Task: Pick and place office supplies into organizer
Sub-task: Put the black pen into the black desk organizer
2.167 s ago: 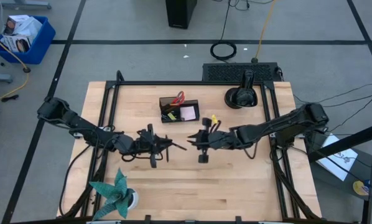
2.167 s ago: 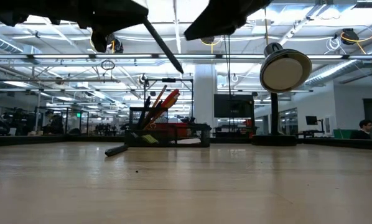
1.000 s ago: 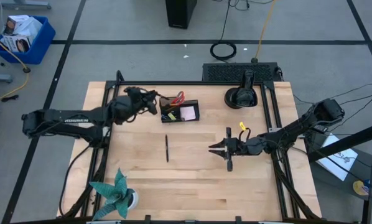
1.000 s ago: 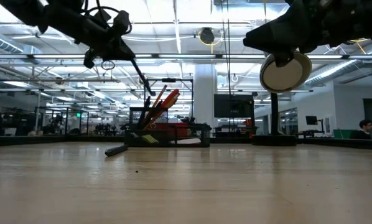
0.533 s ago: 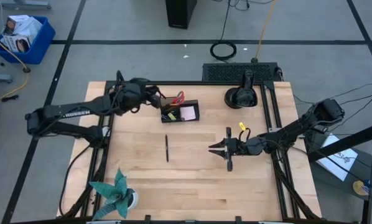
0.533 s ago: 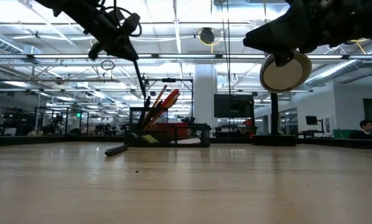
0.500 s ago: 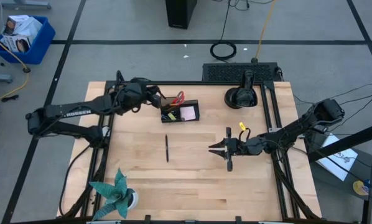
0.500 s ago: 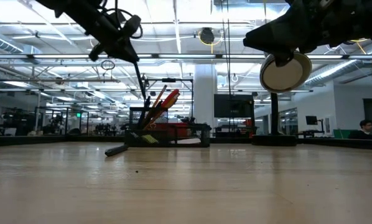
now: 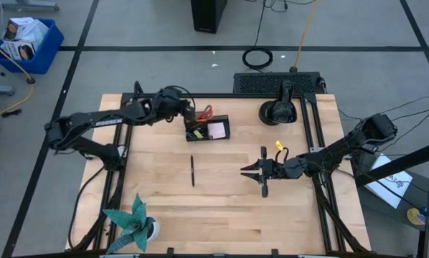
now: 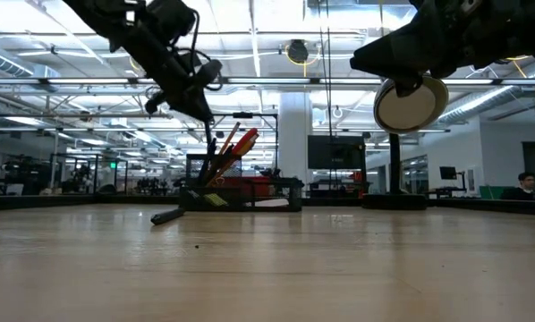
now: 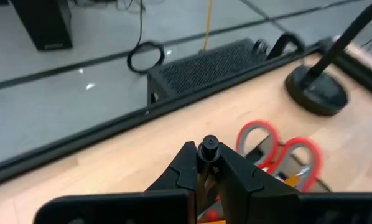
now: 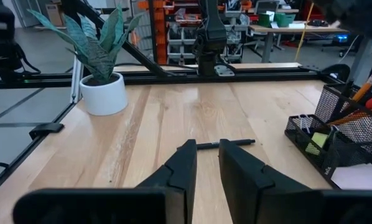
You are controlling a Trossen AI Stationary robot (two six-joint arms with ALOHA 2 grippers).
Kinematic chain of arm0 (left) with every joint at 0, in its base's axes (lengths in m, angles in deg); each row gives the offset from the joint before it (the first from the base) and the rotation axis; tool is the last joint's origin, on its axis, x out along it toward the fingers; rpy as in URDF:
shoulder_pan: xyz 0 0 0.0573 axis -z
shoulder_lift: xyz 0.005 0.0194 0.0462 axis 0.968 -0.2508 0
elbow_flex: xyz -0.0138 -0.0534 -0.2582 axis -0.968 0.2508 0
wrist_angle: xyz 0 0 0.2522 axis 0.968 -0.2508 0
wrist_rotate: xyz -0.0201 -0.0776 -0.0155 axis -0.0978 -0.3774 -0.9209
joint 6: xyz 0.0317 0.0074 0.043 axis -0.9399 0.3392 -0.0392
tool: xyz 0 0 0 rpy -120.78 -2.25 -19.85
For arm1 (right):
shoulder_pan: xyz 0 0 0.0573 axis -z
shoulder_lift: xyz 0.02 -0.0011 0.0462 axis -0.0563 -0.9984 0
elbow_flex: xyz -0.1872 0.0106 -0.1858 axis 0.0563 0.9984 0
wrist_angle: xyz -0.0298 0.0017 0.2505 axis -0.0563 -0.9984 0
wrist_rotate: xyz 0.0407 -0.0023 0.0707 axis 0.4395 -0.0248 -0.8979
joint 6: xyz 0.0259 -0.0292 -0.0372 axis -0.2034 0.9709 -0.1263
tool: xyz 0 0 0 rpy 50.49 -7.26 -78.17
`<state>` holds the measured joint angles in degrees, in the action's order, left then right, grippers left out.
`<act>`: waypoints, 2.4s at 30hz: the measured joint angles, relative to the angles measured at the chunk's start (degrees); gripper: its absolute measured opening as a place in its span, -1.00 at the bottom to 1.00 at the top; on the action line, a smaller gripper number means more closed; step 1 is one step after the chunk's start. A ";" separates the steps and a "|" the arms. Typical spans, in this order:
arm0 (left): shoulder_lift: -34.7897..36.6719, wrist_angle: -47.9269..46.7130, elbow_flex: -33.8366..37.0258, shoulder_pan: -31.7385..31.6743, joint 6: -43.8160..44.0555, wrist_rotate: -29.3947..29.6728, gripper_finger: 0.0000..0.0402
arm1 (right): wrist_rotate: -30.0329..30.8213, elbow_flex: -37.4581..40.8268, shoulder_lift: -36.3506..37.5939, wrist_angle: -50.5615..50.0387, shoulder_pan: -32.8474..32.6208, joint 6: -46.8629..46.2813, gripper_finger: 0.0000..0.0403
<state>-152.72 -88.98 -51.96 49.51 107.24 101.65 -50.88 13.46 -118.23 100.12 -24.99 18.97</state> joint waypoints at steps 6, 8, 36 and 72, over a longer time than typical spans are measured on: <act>-5.17 2.39 0.00 -1.11 0.29 -4.70 -0.76 | 0.00 0.00 0.00 -0.13 0.00 0.01 -0.71; -6.79 3.34 -0.01 -1.07 0.48 -5.51 -0.71 | 0.00 0.00 0.00 -0.15 0.00 0.00 -0.71; 11.90 -20.23 -0.07 7.65 23.92 -9.91 -0.18 | 0.00 -0.02 -0.02 -7.51 0.00 -1.95 -0.71; -17.15 -24.68 -2.77 36.95 67.87 -4.02 -0.30 | -12.14 0.00 -0.02 -19.14 2.27 -8.78 -0.71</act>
<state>-169.87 -113.67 -54.73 86.46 175.11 97.63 -63.02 13.46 -118.26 80.99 -22.71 10.19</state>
